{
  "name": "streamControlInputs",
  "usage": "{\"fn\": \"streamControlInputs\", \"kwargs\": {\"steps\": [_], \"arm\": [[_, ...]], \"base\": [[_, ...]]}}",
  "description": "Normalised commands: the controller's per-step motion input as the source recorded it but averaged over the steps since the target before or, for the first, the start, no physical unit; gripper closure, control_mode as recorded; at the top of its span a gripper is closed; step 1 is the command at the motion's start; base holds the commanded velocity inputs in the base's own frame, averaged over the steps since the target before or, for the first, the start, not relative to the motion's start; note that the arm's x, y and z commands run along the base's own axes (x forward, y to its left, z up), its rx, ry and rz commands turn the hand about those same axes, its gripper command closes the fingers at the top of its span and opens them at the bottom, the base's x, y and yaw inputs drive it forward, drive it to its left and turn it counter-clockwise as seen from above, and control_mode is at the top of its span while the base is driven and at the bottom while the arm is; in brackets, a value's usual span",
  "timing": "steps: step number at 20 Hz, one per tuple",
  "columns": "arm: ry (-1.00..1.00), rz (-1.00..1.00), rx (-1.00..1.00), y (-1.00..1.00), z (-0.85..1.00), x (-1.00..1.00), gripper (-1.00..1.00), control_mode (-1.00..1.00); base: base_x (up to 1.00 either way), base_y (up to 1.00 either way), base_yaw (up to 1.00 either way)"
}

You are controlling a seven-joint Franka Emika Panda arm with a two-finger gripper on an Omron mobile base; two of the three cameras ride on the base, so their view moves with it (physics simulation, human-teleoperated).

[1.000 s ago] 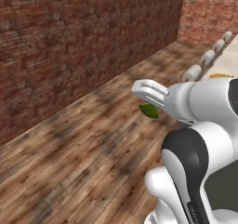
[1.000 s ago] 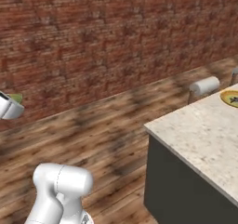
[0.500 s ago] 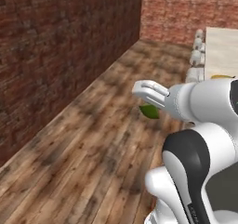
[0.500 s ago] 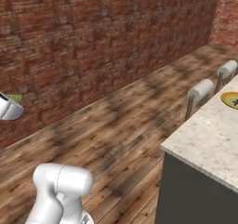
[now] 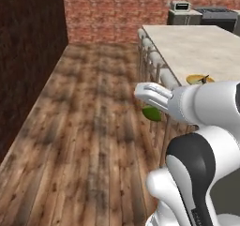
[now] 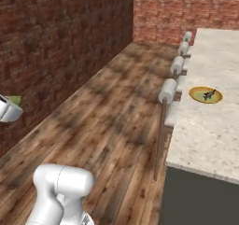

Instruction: Take the lemon wedge from the fridge and place it on the plate with fish on the dining counter.

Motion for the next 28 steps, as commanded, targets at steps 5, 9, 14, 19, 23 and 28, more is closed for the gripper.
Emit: {"fn": "streamControlInputs", "kwargs": {"steps": [5, 9, 14, 19, 23, 28], "arm": [[0.00, 0.00, 0.00, 0.00, 0.00, 0.00, 1.00, 1.00], [0.00, 0.00, 0.00, 0.00, 0.00, 0.00, 1.00, 1.00], [0.00, 0.00, 0.00, 0.00, 0.00, 0.00, 1.00, 1.00], [0.00, 0.00, 0.00, 0.00, 0.00, 0.00, 1.00, 1.00], [0.00, 0.00, 0.00, 0.00, 0.00, 0.00, 1.00, 1.00], [0.00, 0.00, 0.00, 0.00, 0.00, 0.00, 1.00, 1.00]], "base": [[0.86, 0.64, -0.67], [0.74, 0.88, -0.67], [0.64, 0.83, -0.71], [0.58, 0.67, -0.75], [0.64, 0.62, -0.75], [0.81, 0.60, -0.71]]}}
